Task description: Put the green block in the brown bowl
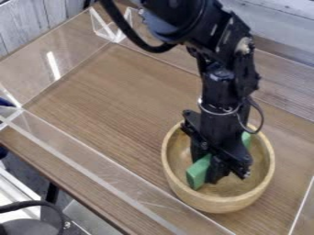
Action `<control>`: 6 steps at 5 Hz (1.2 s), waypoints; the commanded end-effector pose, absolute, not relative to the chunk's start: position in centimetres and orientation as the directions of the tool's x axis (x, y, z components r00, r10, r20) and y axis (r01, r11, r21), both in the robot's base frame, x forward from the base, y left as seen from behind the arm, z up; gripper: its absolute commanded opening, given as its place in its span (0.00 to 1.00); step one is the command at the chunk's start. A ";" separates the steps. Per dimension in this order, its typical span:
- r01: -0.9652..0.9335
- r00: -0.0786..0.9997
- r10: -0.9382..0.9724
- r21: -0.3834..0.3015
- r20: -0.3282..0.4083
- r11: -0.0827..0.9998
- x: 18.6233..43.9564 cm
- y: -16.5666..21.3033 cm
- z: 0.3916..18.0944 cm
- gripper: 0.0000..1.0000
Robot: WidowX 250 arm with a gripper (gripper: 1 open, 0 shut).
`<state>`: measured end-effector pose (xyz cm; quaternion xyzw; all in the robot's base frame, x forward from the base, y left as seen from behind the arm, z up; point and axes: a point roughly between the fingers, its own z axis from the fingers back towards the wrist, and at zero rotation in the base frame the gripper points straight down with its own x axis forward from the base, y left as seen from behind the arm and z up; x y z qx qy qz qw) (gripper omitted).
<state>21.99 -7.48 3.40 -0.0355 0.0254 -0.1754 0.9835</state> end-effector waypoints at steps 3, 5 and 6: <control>0.325 0.944 -0.328 -0.071 -0.032 0.943 24.2 -8.3 4.6 0.00; 0.363 0.928 -0.367 -0.073 -0.058 0.929 24.0 -8.1 4.0 0.00; 0.366 0.926 -0.373 -0.096 -0.057 0.925 23.9 -8.4 3.5 0.00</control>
